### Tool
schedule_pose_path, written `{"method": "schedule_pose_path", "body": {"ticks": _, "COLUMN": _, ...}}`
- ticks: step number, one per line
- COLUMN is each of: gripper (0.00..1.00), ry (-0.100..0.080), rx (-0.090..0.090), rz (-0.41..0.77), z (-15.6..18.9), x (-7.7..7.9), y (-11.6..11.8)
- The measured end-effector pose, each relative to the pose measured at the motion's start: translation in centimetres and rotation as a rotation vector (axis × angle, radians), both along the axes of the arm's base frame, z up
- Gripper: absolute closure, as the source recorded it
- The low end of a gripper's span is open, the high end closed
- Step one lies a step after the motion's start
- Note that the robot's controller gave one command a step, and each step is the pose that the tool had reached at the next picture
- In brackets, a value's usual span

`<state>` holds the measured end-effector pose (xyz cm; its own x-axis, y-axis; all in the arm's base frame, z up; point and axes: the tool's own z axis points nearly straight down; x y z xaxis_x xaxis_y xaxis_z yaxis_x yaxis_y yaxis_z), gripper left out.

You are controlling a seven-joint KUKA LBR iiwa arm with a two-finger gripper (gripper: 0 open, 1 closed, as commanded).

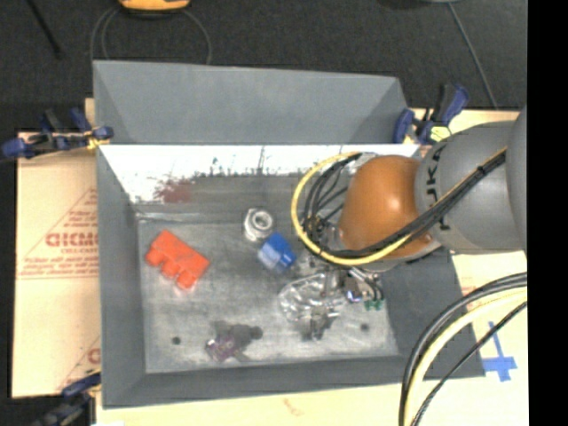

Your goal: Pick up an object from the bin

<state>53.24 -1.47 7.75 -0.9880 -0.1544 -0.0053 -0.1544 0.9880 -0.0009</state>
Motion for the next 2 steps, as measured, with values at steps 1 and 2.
{"method": "schedule_pose_path", "body": {"ticks": 1, "gripper": 1.00, "ry": -0.007, "rx": 0.001, "rz": -0.003, "z": 0.3, "x": 0.2, "y": 0.0}}
{"method": "schedule_pose_path", "body": {"ticks": 2, "gripper": 1.00, "ry": -0.004, "rx": -0.001, "rz": 0.092, "z": 14.7, "x": 0.8, "y": 1.3}}
